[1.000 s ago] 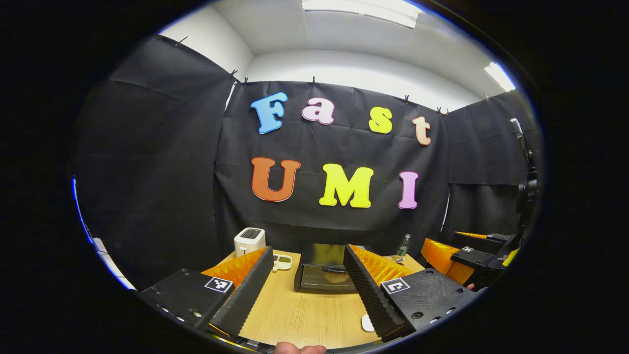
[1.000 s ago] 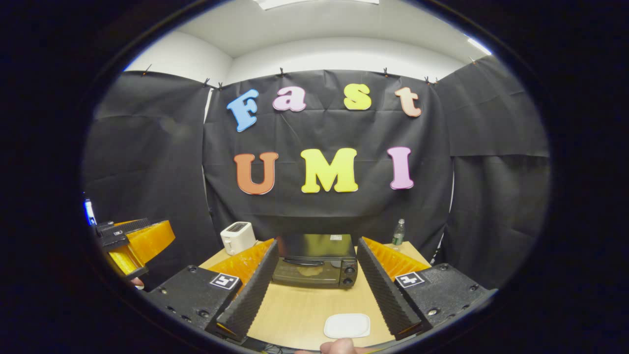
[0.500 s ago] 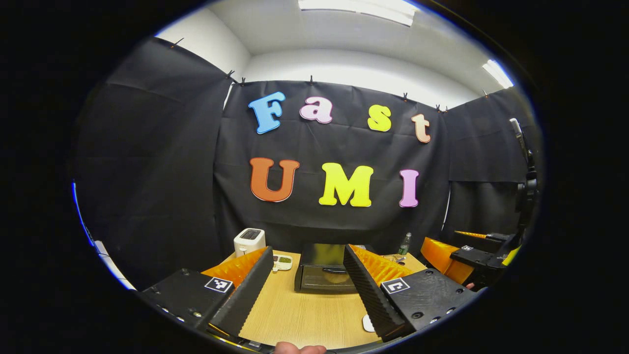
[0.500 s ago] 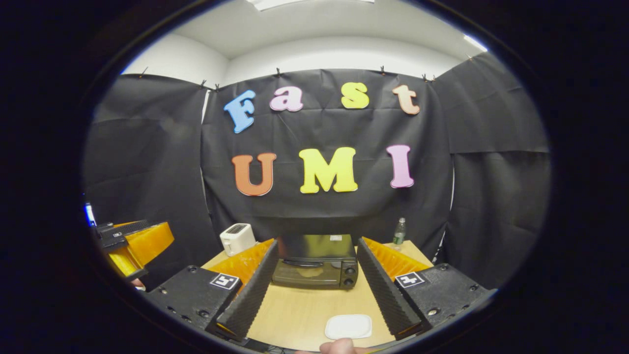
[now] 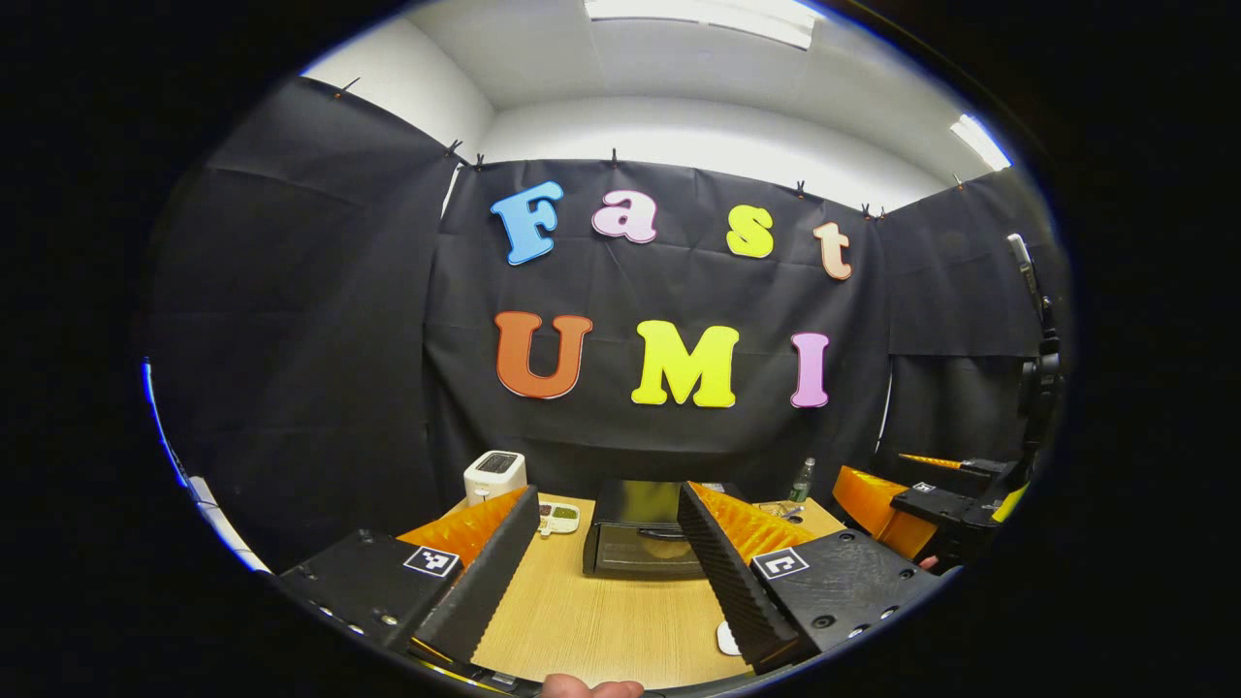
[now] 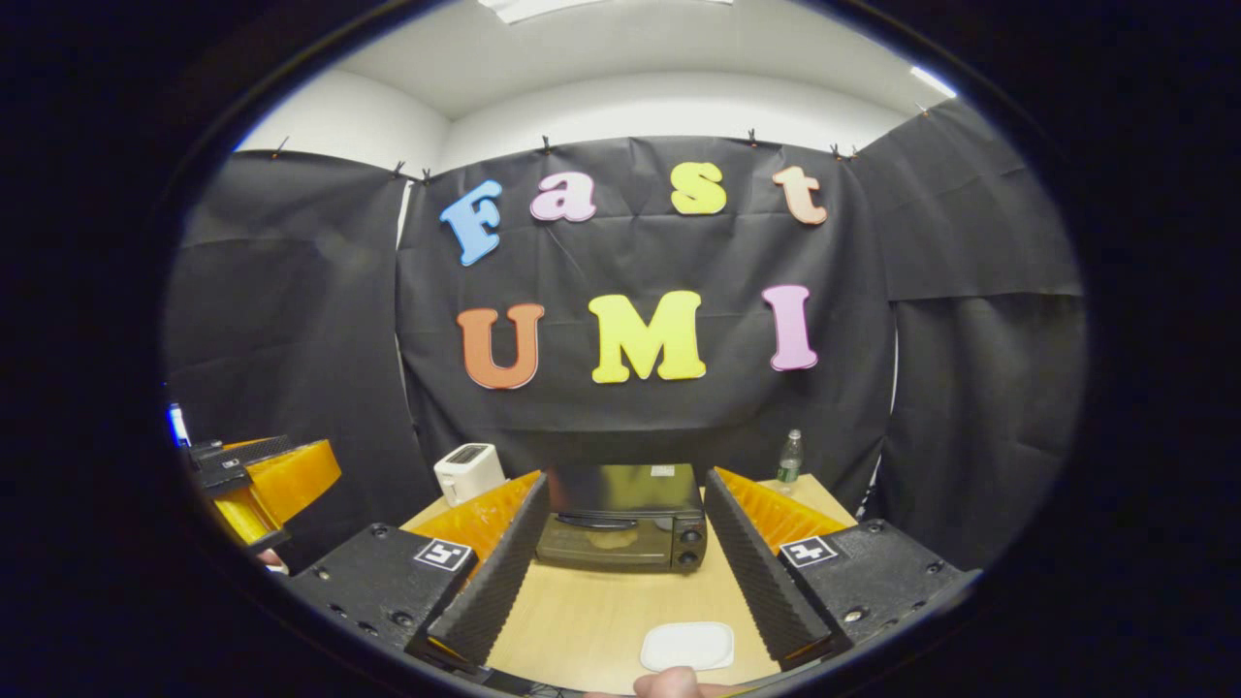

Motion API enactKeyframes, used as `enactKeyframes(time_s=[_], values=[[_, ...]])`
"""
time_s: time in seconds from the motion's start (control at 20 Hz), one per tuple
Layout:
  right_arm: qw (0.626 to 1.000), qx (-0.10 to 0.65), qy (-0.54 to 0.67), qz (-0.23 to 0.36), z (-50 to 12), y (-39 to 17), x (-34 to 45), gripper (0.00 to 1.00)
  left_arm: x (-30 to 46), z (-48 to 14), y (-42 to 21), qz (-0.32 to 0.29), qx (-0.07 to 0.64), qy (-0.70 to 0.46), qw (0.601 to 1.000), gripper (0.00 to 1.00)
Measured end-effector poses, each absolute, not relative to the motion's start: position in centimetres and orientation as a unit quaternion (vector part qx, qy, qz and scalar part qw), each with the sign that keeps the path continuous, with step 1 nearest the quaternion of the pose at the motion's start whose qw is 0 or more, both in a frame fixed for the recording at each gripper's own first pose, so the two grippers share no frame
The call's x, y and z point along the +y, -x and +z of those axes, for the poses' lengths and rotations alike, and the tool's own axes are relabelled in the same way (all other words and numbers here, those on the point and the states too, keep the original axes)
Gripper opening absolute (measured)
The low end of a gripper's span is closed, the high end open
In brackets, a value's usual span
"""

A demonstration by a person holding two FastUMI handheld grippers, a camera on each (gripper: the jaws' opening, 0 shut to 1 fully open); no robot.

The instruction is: Open the electric oven with the left hand, put the food in, and close the electric oven.

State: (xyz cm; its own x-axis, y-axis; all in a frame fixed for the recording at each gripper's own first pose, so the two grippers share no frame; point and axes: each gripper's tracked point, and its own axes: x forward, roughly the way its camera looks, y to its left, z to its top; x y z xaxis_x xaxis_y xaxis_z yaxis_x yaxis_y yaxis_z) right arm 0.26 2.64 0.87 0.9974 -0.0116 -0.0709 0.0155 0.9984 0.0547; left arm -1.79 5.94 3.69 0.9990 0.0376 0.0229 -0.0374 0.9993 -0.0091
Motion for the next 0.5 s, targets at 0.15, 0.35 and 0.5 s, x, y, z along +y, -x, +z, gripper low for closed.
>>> enactKeyframes(time_s=[0.15,0.35,0.5], values=[[0.999,0.035,-0.028,-0.007,0.88,-0.2,2.41,0.96,5.72,3.66,1.82,0.019,-0.012,0.004,1.0,0.94],[0.999,0.037,-0.028,-0.006,0.71,-0.09,2.12,0.96,5.54,3.53,2.06,0.021,-0.01,0.003,1.0,0.94],[0.999,0.034,-0.03,-0.005,0.83,0.08,1.98,0.96,5.37,3.66,2.38,0.021,-0.011,0.001,1.0,0.94]])
